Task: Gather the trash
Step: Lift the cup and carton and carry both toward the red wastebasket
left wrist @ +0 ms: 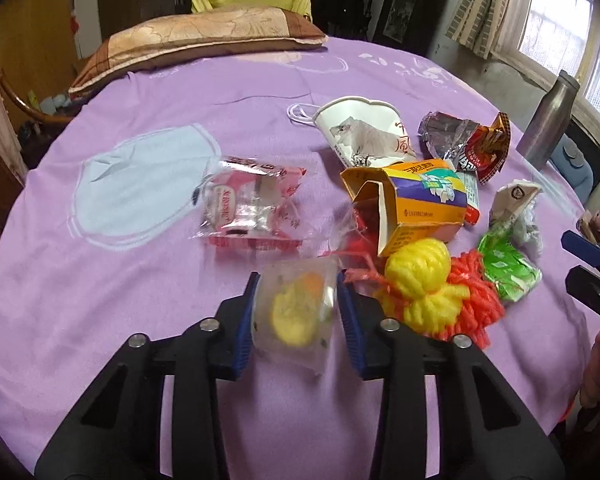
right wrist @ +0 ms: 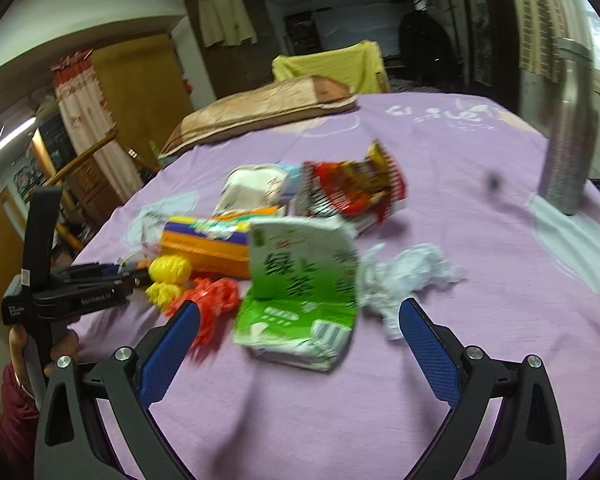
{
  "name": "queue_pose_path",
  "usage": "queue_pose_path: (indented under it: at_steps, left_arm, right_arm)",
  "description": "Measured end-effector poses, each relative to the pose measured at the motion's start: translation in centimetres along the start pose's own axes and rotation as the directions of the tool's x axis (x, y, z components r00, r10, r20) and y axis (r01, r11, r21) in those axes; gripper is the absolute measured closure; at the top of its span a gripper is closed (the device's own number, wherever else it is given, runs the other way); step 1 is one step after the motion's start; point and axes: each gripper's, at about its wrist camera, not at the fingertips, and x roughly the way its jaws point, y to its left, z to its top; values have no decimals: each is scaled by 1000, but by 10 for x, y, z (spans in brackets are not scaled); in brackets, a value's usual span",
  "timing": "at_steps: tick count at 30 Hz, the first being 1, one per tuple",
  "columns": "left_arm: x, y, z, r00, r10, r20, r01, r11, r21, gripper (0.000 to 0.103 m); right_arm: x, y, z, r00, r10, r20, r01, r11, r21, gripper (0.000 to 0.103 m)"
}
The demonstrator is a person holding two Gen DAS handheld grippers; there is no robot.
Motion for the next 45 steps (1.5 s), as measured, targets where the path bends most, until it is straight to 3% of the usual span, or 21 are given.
queue_pose_path:
  at_steps: [6, 12, 15, 16, 18, 19, 21, 24, 28, 35, 41, 45]
  left_arm:
    - [-24, 12, -18, 999, 4, 36, -3, 1000, -9, 71]
    - [-19, 15, -27, 1000, 26, 7, -26, 1000, -8, 68]
    - [-10, 13, -27, 997, 59, -42, -59, 998, 8, 42]
    - [-11, 11, -28, 997, 63, -41, -62, 998, 21, 42]
    - [-16, 8, -29, 998, 68, -6, -67, 997, 40, 44]
    - [-18, 8, -29, 998, 68, 10, -68, 997, 43, 55]
    - [-22, 8, -30, 998, 64, 26, -64, 997, 35, 68]
    - [-30, 12, -31, 999, 4, 40, -3, 1000, -7, 72]
    - [-50, 2, -30, 996, 16, 90, -17, 1000, 15, 72]
    - [-86, -36, -26, 987, -29, 161, 19, 998, 63, 72]
    - [-106, -93, -28, 975, -126, 185, 96, 982, 162, 72]
    - [-111, -143, -33, 959, -228, 165, 187, 954, 234, 72]
  right_arm:
    - [12, 15, 0, 997, 51, -53, -53, 998, -32, 6]
    - [43, 20, 4, 986, -54, -159, 43, 997, -72, 6]
    - [61, 17, 4, 966, -40, -257, 25, 998, -60, 4]
    - [65, 17, 5, 963, -34, -267, 19, 998, -61, 7]
    - [64, 19, 6, 971, -29, -239, 10, 997, -78, 19]
    - [62, 18, 6, 974, -9, -228, -6, 998, -67, 20]
    - [51, 17, 5, 987, -12, -163, 1, 998, -63, 20]
    - [30, 18, 0, 995, 16, -98, -22, 998, -58, 20]
    - [-8, 13, -4, 998, 67, -14, -67, 997, -39, 20]
    - [-74, -11, -12, 992, 85, 96, -89, 995, 34, 20]
    - [-138, -42, -36, 984, 5, 179, -19, 997, 80, 20]
    - [-187, -69, -65, 972, -80, 221, 51, 990, 135, 20]
